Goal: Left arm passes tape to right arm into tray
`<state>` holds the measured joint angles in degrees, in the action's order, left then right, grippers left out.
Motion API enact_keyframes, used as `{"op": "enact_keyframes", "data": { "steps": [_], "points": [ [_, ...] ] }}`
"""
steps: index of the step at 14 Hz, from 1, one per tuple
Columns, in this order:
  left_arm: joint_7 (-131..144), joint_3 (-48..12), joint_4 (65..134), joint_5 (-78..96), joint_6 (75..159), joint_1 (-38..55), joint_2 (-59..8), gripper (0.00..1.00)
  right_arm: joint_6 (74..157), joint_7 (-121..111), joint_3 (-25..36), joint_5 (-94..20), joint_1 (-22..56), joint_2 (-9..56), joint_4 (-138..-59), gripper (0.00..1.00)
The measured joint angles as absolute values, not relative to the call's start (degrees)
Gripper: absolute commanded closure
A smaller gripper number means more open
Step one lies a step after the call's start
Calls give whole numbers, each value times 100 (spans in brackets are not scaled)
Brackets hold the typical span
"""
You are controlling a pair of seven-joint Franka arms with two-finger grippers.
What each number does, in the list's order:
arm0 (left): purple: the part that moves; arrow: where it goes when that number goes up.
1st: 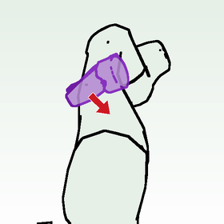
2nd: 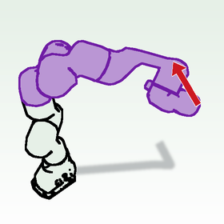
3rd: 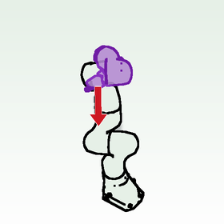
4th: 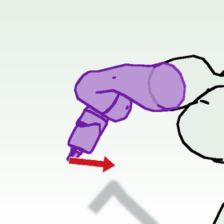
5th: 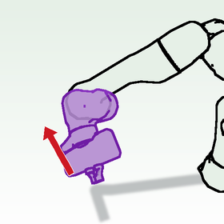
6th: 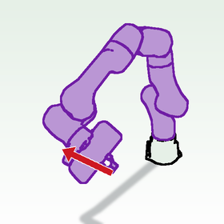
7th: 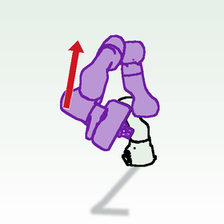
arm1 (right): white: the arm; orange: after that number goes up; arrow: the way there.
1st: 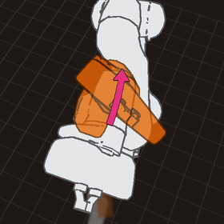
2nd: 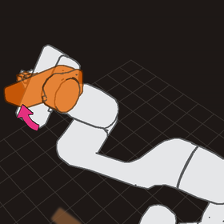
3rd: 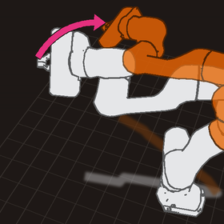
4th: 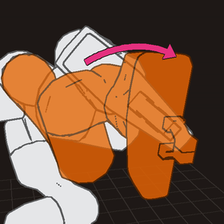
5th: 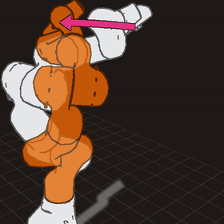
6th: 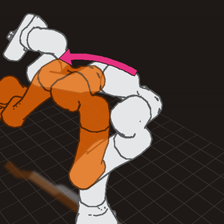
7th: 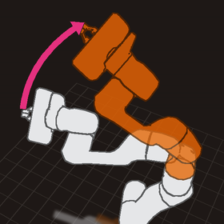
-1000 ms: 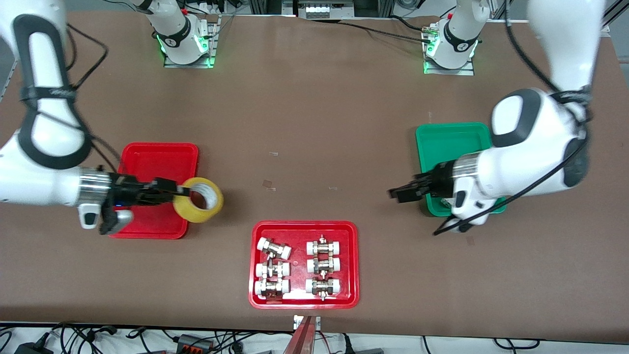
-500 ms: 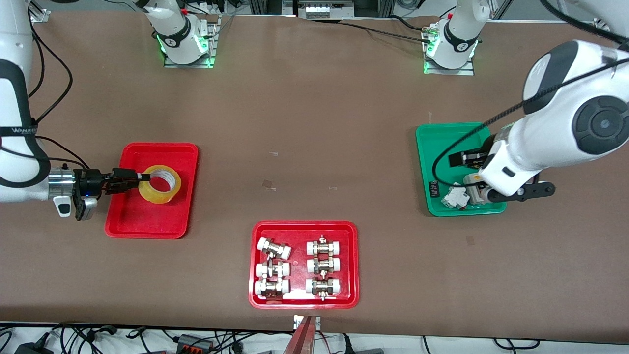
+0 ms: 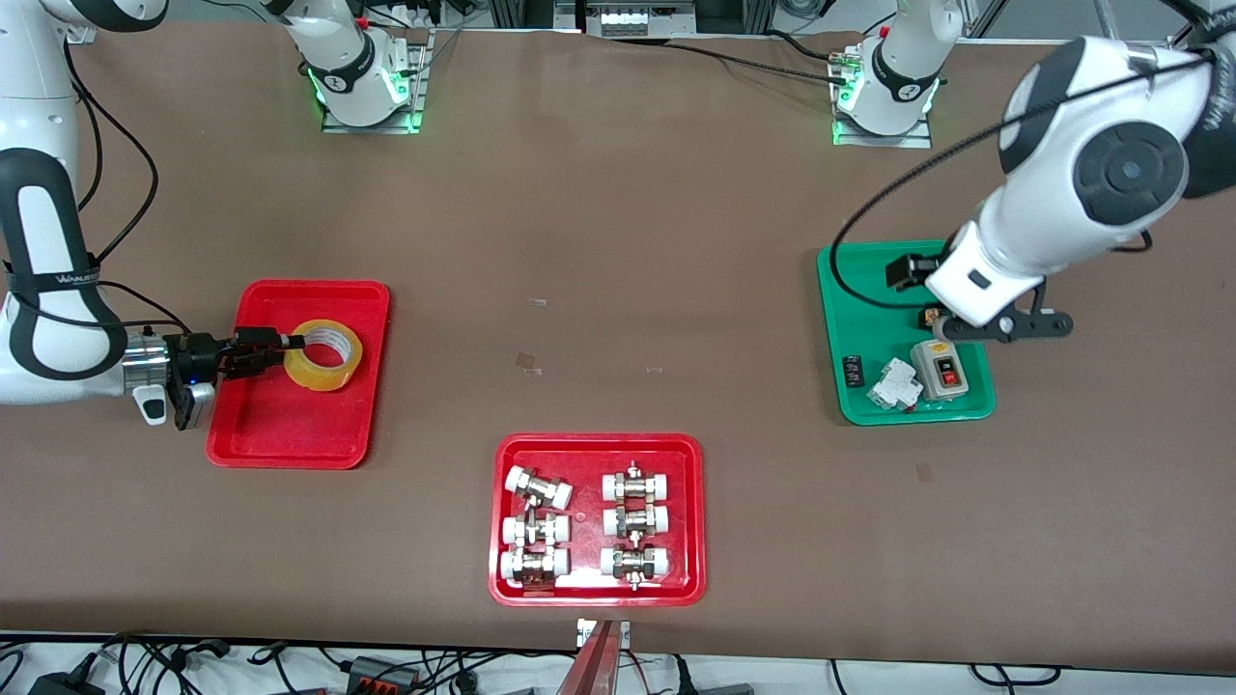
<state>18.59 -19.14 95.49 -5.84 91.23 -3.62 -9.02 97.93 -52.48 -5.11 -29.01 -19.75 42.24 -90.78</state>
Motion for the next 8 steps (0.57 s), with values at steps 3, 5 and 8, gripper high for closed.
{"op": "enact_keyframes", "data": {
  "steps": [3, 5, 8],
  "points": [
    [1770, -1883, 9438, -625, 8952, -378, -811, 0, 10312, -5297, -528, -2261, -1760, 4221, -9066, 0],
    [1685, -1886, 9032, -900, 8537, -366, -944, 0, 10596, -5306, -535, -1881, -1590, 4153, -9019, 0],
    [1564, -1908, 8684, -1125, 8367, -284, -1194, 0, 10747, -5087, -543, -1267, -1249, 3699, -8930, 0]
  ]
}}
